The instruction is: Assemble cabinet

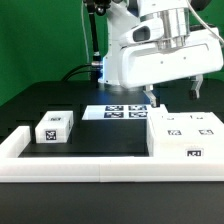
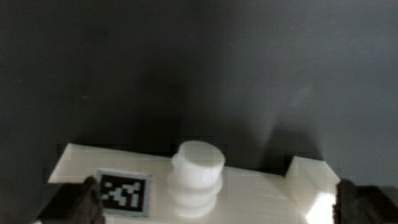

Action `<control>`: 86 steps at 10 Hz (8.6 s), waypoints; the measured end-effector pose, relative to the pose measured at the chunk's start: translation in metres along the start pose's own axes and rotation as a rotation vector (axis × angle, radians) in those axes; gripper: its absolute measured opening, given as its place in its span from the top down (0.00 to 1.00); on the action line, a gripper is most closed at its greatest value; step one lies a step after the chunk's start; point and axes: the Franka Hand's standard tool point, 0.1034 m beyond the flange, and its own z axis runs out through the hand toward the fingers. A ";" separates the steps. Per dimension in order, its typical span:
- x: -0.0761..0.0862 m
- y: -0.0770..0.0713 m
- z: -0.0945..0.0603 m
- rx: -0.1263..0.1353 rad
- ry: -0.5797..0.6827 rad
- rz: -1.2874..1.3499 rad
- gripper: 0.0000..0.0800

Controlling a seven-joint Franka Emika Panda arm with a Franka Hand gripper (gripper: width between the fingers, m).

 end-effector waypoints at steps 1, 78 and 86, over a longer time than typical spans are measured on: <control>0.000 0.000 0.000 -0.001 0.006 -0.002 0.19; 0.089 0.024 -0.063 0.234 -0.479 0.485 0.72; 0.104 0.032 -0.066 0.241 -0.514 0.553 0.72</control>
Offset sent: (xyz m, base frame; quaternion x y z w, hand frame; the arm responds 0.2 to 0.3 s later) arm -0.0001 -0.0353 -0.0143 -0.0492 -0.0501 0.0674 0.9953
